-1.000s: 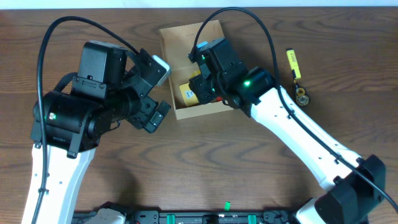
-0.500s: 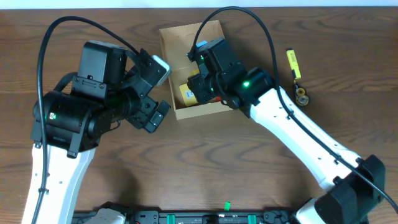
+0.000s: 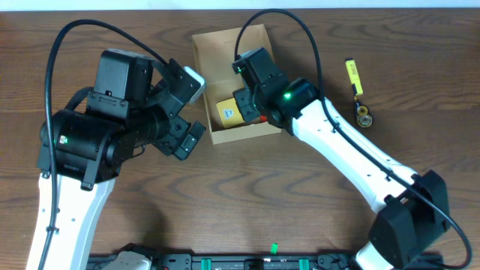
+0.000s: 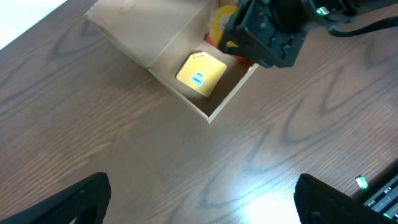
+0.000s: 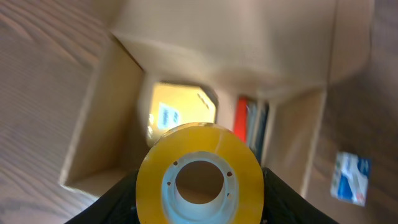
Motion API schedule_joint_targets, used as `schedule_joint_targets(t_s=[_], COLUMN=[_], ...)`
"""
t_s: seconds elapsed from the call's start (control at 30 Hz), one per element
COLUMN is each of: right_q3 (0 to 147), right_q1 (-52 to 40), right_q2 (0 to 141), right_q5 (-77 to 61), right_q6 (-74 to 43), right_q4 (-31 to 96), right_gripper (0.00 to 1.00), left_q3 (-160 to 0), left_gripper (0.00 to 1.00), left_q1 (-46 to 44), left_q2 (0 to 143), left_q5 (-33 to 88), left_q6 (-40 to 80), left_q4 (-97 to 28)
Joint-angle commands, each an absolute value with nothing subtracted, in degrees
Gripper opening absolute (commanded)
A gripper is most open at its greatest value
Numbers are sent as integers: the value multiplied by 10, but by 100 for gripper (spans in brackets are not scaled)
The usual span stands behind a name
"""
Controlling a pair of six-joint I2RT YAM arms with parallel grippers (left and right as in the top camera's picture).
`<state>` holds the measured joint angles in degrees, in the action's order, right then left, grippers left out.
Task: Pack container
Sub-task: 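Carry the tape roll left over the box, then lower the tape roll onto the notepad inside the box and release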
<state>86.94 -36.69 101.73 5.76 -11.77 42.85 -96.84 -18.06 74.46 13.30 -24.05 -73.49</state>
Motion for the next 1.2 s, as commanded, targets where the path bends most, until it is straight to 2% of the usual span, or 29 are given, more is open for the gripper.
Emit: schedule_joint_targets(t_s=[0.0,0.17,0.47,1.17], right_q3=[873,873,873,873], right_q1=[-363,-364,-364,-364], right_q2=[1017,1017,1017,1042], right_q5=[70,69,65,56], right_q6=[-137,-152,-152,-138], right_q4=[451,495,491,401], right_gripper=[1,1,1,1], left_q3=[-978,-978,-978,-978], left_gripper=[95,95,95,95], left_q1=[-180,-180,-180,-180], left_q2=[745,745,745,745], left_q5=[130,130,130,130], left_q6=[-244,-244,-244,-244], left_q4=[-736,-736,-736,-736])
